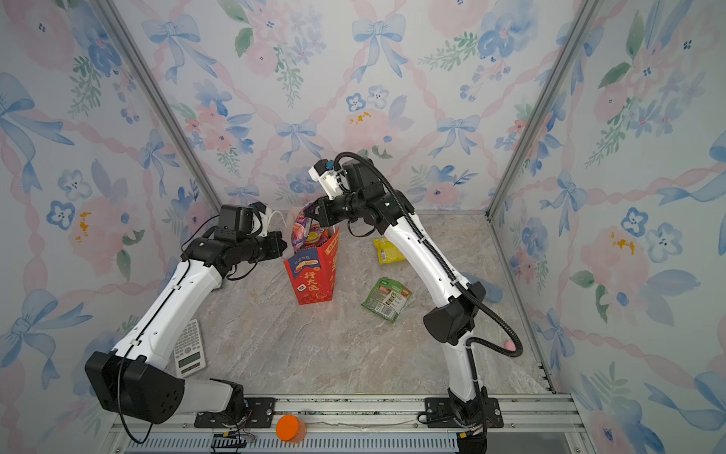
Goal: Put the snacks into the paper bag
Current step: 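Lift the Berries packet and carry it toward the bag with the right gripper, then lower the Berries packet into the bag and open the right gripper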
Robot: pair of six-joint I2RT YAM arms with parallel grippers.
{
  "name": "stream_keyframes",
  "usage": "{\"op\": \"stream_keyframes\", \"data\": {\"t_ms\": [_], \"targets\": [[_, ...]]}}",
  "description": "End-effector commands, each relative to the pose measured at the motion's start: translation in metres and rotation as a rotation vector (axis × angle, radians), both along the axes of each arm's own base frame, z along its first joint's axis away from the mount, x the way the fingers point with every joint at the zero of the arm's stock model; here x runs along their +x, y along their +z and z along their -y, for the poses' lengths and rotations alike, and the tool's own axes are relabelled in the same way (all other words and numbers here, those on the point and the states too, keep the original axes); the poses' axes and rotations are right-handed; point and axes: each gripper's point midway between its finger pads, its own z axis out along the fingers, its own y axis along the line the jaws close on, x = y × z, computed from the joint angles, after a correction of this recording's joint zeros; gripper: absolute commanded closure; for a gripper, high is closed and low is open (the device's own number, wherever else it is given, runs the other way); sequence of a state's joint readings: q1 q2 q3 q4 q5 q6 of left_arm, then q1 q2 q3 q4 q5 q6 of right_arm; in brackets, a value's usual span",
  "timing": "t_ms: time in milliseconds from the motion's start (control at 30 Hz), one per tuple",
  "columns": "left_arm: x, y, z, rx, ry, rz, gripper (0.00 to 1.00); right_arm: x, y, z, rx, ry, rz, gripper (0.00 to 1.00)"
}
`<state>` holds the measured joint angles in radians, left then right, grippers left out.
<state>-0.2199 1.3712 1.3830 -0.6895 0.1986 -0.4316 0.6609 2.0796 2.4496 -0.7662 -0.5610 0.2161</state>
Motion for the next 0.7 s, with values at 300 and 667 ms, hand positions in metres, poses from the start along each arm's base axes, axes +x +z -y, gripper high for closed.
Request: {"op": "stream_keyframes", "data": {"t_ms": [300,667], "targets": [[-0.010,-0.009,-0.005,0.004,0.013,-0.048,1.00,0.002,-0.007,-0.016,0.021,0.090,-0.006,1.00],[-0.010,-0.006,-0.005,0.004,0.015,-0.040,1.00,0.012,-0.023,-0.024,0.025,0.105,-0.042,1.00]]}}
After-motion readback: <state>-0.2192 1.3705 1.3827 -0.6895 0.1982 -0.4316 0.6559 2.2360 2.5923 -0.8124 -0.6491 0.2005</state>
